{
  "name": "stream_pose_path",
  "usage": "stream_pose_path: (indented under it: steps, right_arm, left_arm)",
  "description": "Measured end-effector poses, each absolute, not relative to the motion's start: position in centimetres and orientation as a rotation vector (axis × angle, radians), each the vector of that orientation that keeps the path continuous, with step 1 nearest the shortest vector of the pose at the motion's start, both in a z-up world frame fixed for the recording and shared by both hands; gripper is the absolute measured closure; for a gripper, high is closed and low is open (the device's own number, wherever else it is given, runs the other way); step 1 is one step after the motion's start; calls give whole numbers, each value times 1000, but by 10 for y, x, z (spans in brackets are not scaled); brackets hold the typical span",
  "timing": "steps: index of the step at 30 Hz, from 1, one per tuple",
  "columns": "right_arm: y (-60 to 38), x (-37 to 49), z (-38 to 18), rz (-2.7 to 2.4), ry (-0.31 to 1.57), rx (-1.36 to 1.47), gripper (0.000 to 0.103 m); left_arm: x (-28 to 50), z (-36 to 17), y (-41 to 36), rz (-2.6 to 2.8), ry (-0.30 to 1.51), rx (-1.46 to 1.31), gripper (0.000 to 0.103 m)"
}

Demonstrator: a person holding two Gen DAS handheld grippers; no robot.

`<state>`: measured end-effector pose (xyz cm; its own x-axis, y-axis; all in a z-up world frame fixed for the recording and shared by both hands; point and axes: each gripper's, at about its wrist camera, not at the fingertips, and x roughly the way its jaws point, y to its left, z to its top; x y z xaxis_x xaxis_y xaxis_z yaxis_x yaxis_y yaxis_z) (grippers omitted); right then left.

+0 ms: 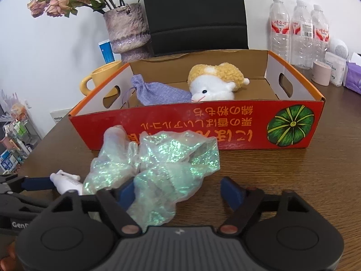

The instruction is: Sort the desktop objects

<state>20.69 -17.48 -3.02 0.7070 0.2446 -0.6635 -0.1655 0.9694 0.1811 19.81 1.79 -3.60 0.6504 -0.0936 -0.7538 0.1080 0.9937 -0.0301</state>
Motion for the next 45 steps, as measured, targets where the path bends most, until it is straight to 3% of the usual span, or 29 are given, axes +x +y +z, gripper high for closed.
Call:
stream_pose_path:
  steps: [2, 5, 9, 18, 21, 24, 26, 29, 45]
  right_arm:
    - [-173, 205, -30, 233, 748, 97, 40]
    - [-171, 204, -30, 237, 746, 83, 43]
    - [-173, 202, -30, 258, 745, 85, 43]
    - [-177, 201, -31, 303, 737, 98, 41]
    - [-177, 200, -31, 294, 731, 89, 50]
    - [-178, 199, -31, 295, 727, 92, 66]
    - [-180, 200, -32, 308, 729, 107, 85]
    - [-183, 199, -32, 319, 729, 121, 90]
    - [-206, 162, -12, 309, 590, 142, 94]
  left_arm:
    - [197, -36, 18, -114, 854, 17, 0]
    - [196, -37, 17, -109, 859, 29, 0]
    - [193, -37, 14, -109, 843, 49, 5]
    - [187, -37, 14, -112, 830, 47, 5]
    - [185, -38, 15, -112, 826, 44, 5]
    - [183, -37, 16, -114, 824, 35, 5]
    - [181, -37, 17, -111, 823, 32, 5]
    - [178, -36, 17, -113, 813, 32, 5]
    - [152, -15, 18, -118, 720, 7, 5]
